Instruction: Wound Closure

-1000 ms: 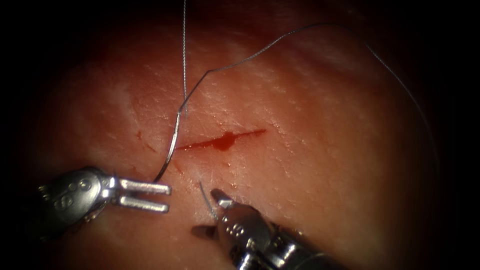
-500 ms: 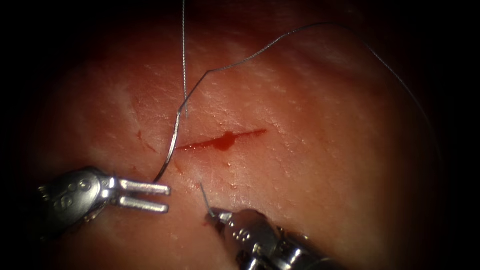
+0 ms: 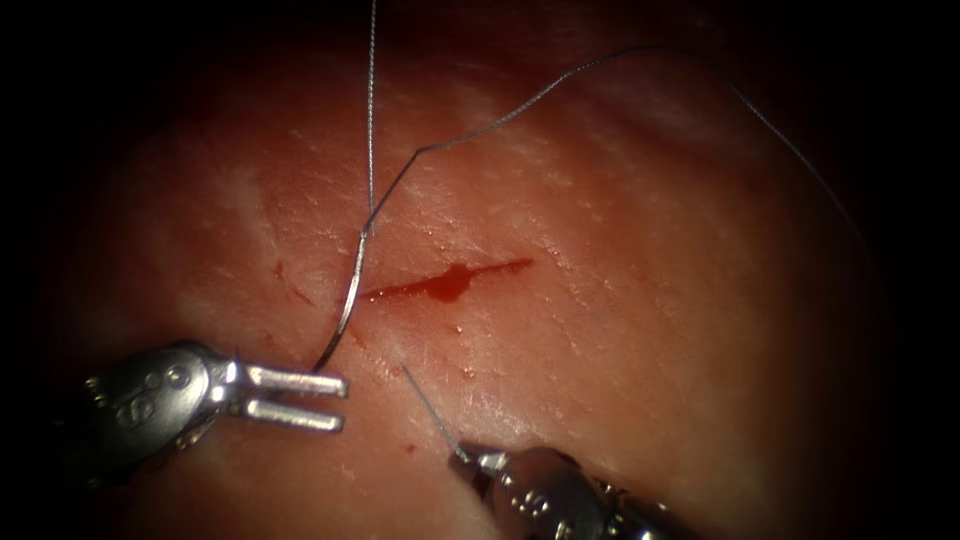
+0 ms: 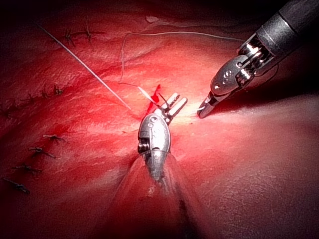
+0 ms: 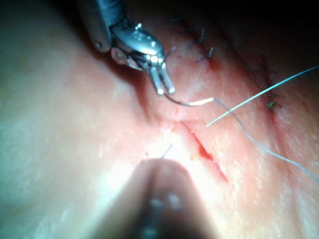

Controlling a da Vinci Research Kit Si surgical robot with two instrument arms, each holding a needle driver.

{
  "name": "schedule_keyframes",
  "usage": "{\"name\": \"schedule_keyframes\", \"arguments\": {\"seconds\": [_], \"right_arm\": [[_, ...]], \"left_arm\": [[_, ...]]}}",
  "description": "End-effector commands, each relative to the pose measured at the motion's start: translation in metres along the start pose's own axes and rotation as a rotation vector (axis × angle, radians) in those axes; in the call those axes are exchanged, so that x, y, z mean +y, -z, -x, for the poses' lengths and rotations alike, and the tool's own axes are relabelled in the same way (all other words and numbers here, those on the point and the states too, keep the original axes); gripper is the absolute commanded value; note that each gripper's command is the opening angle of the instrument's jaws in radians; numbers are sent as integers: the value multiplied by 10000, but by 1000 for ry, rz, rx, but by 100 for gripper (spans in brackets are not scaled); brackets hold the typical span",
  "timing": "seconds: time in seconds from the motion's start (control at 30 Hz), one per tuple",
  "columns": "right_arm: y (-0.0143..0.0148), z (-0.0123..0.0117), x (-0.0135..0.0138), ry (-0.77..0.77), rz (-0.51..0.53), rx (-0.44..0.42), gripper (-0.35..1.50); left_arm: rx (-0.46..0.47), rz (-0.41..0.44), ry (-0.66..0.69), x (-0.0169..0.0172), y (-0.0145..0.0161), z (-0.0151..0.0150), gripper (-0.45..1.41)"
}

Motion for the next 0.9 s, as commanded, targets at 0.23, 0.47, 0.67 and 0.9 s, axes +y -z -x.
{"name": "schedule_keyframes", "arguments": {"seconds": [0.23,0.47,0.67,0.9], "right_arm": [[-2,14,-8,12,-18,-16,-35],[5,33,-15,10,-33,-21,-35],[11,44,-19,12,-42,-28,-35],[21,56,-24,17,-59,-45,-35]], "left_arm": [[1,2,0,-2,-3,6,-45],[1,1,0,-2,-4,6,-45],[1,1,0,-3,-5,6,-45],[-2,2,0,-3,-5,6,-45]]}}
